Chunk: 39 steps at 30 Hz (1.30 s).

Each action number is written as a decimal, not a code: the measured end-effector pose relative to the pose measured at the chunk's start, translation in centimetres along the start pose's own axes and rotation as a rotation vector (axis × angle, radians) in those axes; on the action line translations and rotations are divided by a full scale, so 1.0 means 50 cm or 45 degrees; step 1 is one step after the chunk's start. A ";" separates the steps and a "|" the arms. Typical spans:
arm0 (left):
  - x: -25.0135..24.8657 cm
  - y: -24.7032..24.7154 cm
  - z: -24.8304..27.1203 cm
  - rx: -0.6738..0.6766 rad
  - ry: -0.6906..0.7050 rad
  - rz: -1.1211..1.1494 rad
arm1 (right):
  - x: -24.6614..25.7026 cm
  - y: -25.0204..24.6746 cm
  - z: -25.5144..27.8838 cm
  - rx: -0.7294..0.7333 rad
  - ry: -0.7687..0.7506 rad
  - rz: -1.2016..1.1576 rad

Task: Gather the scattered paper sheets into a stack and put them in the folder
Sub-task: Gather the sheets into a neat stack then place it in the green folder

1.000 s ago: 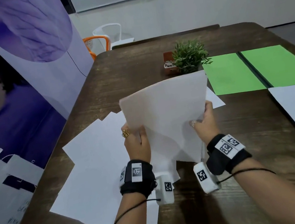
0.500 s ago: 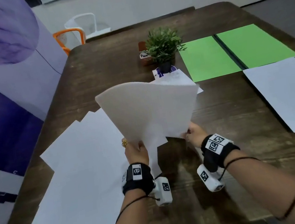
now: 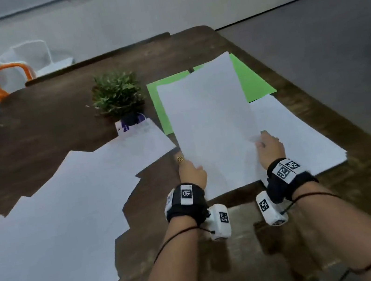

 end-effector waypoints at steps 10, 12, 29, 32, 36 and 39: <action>-0.134 0.350 -0.012 0.300 -0.120 -0.306 | -0.262 -0.159 -0.109 0.096 0.199 0.286; -0.115 0.371 -0.019 0.207 -0.171 -0.406 | -0.287 -0.153 -0.112 0.133 0.229 0.404; 0.407 -0.254 0.010 -0.563 -0.567 -0.603 | 0.227 0.382 0.126 1.009 -0.965 0.296; 0.578 -0.357 0.090 -0.556 -0.642 -0.535 | 0.294 0.506 0.221 1.143 -1.032 0.324; 0.729 -0.432 0.174 -0.501 -0.611 -0.514 | 0.359 0.628 0.330 1.252 -1.070 0.483; 0.803 -0.401 0.193 -0.155 -0.631 -0.775 | 0.388 0.673 0.378 1.232 -1.015 0.612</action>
Point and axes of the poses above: each hand's wrist, its own z-axis away from the middle knuckle, its own y-axis out of the palm, x = y × z, the point moved 9 cm from there along -z, towards the middle knuckle, and after that the axes turned 14 degrees about -y, right-handed, at the moved point
